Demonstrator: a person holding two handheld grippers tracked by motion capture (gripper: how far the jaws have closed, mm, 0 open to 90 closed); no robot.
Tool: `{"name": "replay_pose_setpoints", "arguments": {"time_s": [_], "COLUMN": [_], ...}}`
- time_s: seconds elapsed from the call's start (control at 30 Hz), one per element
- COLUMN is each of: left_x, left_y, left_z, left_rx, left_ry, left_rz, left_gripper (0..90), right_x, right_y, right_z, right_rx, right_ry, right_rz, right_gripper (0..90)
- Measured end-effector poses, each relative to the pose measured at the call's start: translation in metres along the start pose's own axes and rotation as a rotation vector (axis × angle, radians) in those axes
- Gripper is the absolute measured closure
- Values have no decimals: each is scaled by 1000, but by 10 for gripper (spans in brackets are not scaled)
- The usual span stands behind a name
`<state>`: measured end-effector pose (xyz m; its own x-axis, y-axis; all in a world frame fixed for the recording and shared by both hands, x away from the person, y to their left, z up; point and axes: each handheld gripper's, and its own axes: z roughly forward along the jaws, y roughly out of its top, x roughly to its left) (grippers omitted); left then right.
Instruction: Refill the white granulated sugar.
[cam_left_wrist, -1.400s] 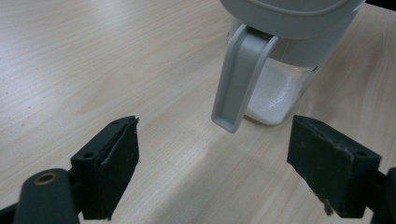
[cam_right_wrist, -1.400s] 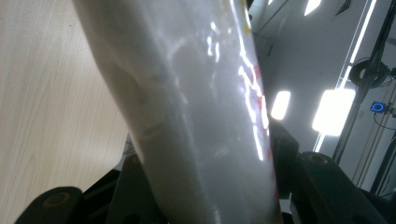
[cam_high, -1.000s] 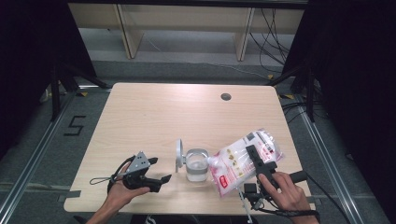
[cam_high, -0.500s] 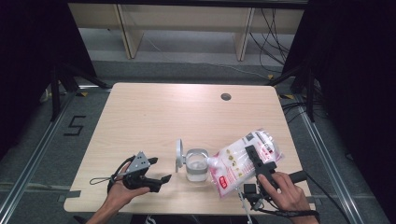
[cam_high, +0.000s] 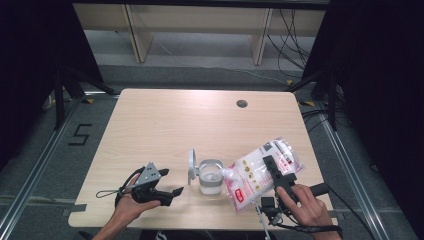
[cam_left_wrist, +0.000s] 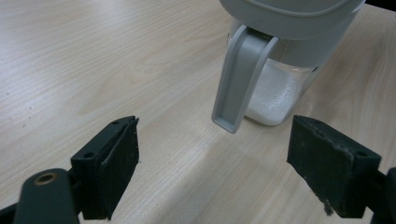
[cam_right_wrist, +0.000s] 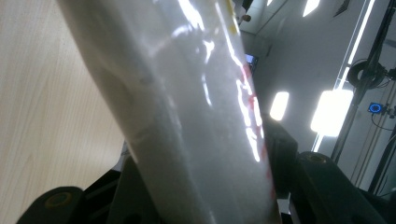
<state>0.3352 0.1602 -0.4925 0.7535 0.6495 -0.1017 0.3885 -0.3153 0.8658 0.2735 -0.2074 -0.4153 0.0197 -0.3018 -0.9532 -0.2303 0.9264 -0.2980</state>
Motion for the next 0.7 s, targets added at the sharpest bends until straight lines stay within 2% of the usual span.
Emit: {"name": "replay_pose_setpoints", "arguments": {"time_s": [0.2,0.3,0.33,0.4,0.43,0.53,0.57,0.67,0.7], "left_x": [0,0,0,0,0,0,0,0,0], "left_y": [0,0,0,0,0,0,0,0,0], "left_z": [0,0,0,0,0,0,0,0,0], "left_rx": [0,0,-2,-1,-1,-1,-1,0,1], "left_ry": [0,0,0,0,-1,0,1,2,1], "left_rz": [-1,-3,-4,-5,-6,-4,-4,-5,-4], "left_gripper": [163,163,163,163,162,162,163,162,163], "right_x": [-1,0,1,0,1,2,1,1,4], "right_y": [0,1,1,1,1,2,1,1,1], "right_z": [0,0,0,0,-1,-1,0,1,-1], "right_rx": [-5,10,9,6,12,16,5,-5,7], "right_ry": [-3,23,21,18,22,20,15,4,8], "right_rz": [2,14,27,20,49,69,49,54,82], "right_gripper": [608,615,616,620,621,625,626,630,631]}}
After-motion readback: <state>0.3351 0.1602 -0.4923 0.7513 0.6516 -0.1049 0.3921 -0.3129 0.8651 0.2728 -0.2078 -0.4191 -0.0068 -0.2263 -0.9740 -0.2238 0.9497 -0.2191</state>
